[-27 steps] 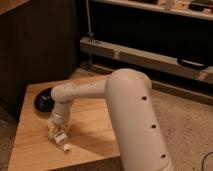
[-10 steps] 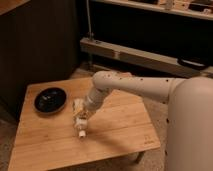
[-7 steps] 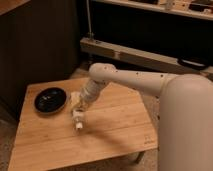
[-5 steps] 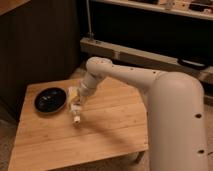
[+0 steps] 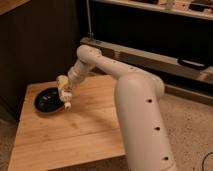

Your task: Place the bottle in the ceramic bowl

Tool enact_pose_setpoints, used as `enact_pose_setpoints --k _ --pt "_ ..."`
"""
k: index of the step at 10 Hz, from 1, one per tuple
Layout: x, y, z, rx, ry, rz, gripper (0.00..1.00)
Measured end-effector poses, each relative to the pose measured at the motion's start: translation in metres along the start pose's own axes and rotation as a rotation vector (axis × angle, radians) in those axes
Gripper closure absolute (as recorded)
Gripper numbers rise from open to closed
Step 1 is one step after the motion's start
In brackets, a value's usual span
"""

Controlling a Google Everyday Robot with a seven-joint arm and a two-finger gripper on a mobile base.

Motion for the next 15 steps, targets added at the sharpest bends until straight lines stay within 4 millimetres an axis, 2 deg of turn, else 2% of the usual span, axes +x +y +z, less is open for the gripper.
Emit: enact_pose_setpoints --k 2,4,6,7,9,11,12,13,15 --pt "-0.022 -0.005 0.011 -0.144 -0.067 -0.018 1.0" --pt "-0.028 -0.012 0.024 -0.194 -0.174 -0.027 1.0" --pt "-0.032 -0.018 0.029 -0.204 -0.311 0.01 1.0" --pt "-0.034 -0.016 0.03 -0.206 -0.328 0.028 0.96" --pt "-0.04 -0.01 0.038 -0.223 -0.346 0.074 0.76" --pt "-0.041 -0.016 0.035 -0.24 -0.372 0.126 0.6" --pt "-0.04 -0.015 0.036 -0.246 -0.381 0.142 0.45" --pt "-0.038 -0.016 0.037 -0.244 -0.384 0.146 0.36" --pt "-0.035 -0.021 0.034 -0.238 -0.396 0.154 0.21"
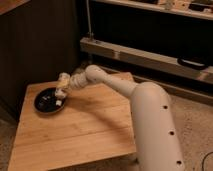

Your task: Place the bottle in the ceramic bowl

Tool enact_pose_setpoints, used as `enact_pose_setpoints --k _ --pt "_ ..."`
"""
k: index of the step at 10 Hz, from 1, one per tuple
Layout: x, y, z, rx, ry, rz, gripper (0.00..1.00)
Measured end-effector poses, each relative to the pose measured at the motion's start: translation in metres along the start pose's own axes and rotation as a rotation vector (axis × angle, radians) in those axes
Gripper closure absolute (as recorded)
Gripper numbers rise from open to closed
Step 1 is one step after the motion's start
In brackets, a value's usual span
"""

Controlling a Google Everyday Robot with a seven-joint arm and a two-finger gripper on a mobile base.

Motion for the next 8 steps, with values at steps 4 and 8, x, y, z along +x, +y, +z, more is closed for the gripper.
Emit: enact_pose_setpoints --k 4,8 --pt "0.0018 0.0005 -0.004 0.016 -0.003 -0.001 0.2" --pt "0.0052 -0.0037 -0.0089 0.017 0.013 0.02 0.2"
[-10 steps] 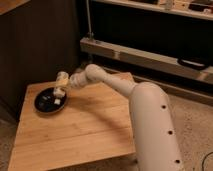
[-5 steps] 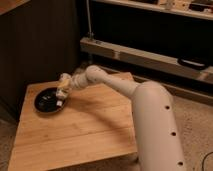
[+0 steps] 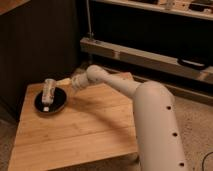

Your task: Place the bottle in the ceramic bowl

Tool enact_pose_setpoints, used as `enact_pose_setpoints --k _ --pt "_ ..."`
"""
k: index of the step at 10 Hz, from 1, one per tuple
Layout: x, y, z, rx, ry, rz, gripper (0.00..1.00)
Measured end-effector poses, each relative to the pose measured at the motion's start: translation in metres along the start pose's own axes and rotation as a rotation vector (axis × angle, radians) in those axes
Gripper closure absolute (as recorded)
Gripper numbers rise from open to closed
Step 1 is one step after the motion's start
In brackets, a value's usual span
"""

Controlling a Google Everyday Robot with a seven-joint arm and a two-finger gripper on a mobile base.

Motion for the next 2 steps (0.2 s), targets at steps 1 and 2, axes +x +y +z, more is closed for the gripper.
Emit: enact_pose_setpoints --k 1,2 --pt "0.0023 -0.0031 -0.0025 -0.001 0.012 0.001 0.2" --pt "0.0034 -0.0057 -0.0097 -0.001 0.034 -0.004 0.2"
